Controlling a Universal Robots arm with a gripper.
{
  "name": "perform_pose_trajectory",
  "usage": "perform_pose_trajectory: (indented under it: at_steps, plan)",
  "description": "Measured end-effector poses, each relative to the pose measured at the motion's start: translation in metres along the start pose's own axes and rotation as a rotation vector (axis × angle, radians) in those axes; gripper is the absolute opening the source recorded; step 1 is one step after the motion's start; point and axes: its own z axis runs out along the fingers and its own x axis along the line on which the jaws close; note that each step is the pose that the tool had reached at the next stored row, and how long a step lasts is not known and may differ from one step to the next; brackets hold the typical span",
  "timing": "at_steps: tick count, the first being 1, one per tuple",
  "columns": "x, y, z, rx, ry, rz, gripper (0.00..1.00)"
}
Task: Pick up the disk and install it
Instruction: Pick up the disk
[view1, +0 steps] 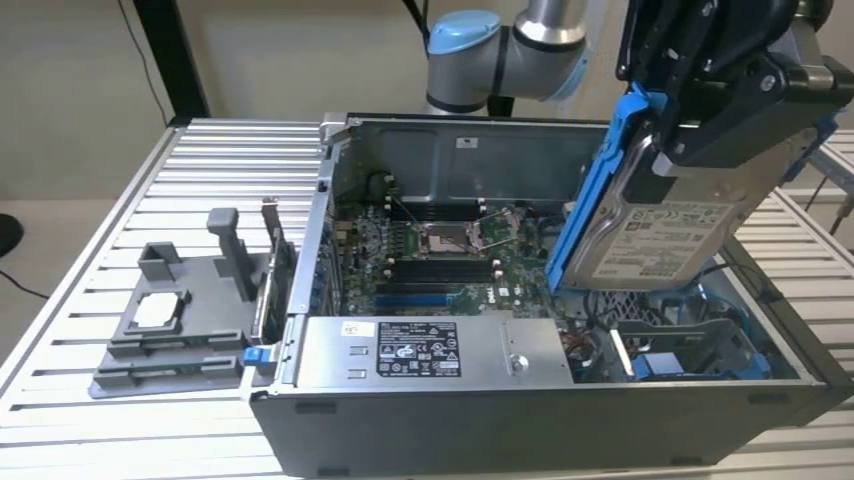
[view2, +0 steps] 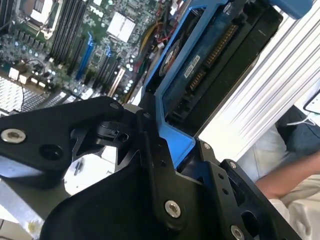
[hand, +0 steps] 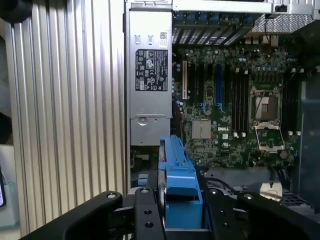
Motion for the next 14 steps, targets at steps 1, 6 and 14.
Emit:
perform_pose_trajectory:
  at_steps: [1,6,14]
  plan:
    - [-0.0002,-0.0046,0.0002,-0.0001,0.0001,0.0,0.0]
    - [0.0012,-0.0219,0.002,0.0,-0.0004,0.0,0.0]
    - [0.007,-0.0445,0.0051,0.0,-0.0003,0.0,0.0]
